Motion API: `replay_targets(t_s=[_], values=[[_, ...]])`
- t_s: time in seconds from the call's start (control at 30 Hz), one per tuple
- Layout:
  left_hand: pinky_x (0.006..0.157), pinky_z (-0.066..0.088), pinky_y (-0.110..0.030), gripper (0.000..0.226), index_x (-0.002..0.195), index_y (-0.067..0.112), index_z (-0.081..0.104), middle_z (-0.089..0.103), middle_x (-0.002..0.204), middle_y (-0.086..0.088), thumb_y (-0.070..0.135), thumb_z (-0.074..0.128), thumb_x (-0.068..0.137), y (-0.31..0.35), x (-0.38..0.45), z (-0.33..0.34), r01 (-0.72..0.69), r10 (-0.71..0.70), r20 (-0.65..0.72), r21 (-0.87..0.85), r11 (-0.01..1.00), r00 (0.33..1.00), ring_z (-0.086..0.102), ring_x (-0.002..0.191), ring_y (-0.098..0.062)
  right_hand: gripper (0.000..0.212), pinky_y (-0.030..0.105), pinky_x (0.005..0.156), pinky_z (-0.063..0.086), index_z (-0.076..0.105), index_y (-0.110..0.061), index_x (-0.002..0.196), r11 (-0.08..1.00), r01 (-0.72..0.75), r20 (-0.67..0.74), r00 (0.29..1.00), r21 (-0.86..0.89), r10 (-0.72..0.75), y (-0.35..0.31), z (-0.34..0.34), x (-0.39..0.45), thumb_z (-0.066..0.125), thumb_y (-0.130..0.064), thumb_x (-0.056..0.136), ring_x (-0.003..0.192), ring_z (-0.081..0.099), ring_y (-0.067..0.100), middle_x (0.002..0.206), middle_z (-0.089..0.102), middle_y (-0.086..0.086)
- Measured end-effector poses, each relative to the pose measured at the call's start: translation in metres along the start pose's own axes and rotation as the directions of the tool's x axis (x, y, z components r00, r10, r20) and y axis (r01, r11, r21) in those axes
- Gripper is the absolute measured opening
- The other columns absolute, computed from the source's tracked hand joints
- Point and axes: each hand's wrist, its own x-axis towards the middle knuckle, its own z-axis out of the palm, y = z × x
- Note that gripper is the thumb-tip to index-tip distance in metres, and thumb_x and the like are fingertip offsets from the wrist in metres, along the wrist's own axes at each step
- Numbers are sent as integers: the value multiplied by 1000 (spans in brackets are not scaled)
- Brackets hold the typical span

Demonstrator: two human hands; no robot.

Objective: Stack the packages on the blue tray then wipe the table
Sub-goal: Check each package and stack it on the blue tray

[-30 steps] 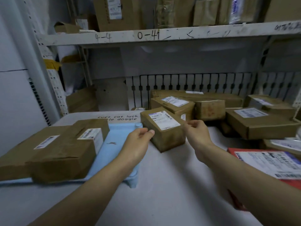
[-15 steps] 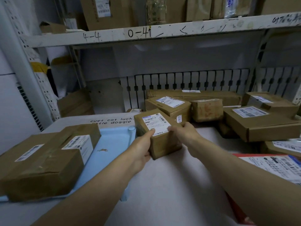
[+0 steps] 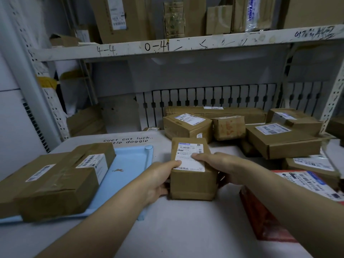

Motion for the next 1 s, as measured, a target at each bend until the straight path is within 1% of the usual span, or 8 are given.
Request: replay_targets(t_s=[0.23,0.33,0.43,0.5,0.63,0.77,0.9,1.0], values=[[83,57,-41,18,104,4,68,77,95,-14,6,62,87,5,-19,-4,-128,128,3,-20,992,992,70,86,-28,35,47,91,55,62,-24,108,968,90,7,995,234,-95,5,-8,-10,73,-45,82,96,67,27,104,70,6],[88,56,-45,29,110,11,64,77,102,-8,-2,58,85,7,-25,-6,-230,230,-6,-2,973,973,72,95,-28,52,45,81,59,55,-17,120,915,176,-1,982,363,-189,3,-12,-12,80,-27,76,98,69,28,111,70,11],[78,58,-41,43,117,17,59,75,108,-3,-9,58,82,9,-29,-13,-327,327,-32,5,945,944,72,99,-26,72,47,84,59,52,-15,128,873,247,21,959,421,-281,4,-14,-13,87,-17,65,103,70,26,112,73,9],[79,57,-36,55,125,18,57,73,115,-1,-12,59,78,10,-31,-19,-380,381,-25,23,925,924,69,106,-23,72,44,88,57,52,-17,132,847,303,51,932,437,-359,4,-14,-17,85,-7,68,105,70,22,113,74,4],[77,58,-28,60,123,22,57,70,118,5,-15,62,77,11,-41,-26,-452,455,-29,83,888,890,69,107,-20,81,42,96,54,51,-16,133,823,388,104,878,416,-467,8,-12,-22,85,6,62,106,70,20,115,73,6],[69,55,-17,53,122,14,59,72,115,0,-15,64,78,13,-47,-27,-499,508,-71,115,859,858,70,101,-13,97,20,79,51,45,-24,135,840,474,28,867,265,-498,8,-8,-31,92,-6,51,104,65,10,118,67,1],[68,55,-15,40,116,15,63,73,109,2,-9,64,84,18,-54,-27,-546,559,-89,135,827,824,69,99,-8,102,18,76,52,34,-32,136,799,579,-53,814,163,-579,6,-4,-36,92,-3,58,114,55,8,124,55,-4],[68,55,-11,41,116,18,62,70,111,5,-7,65,85,19,-56,-28,-580,597,-99,156,800,796,65,105,-8,107,-3,77,40,26,-32,139,730,678,-98,735,86,-671,5,-3,-38,91,-1,60,118,44,-1,130,45,-12]])
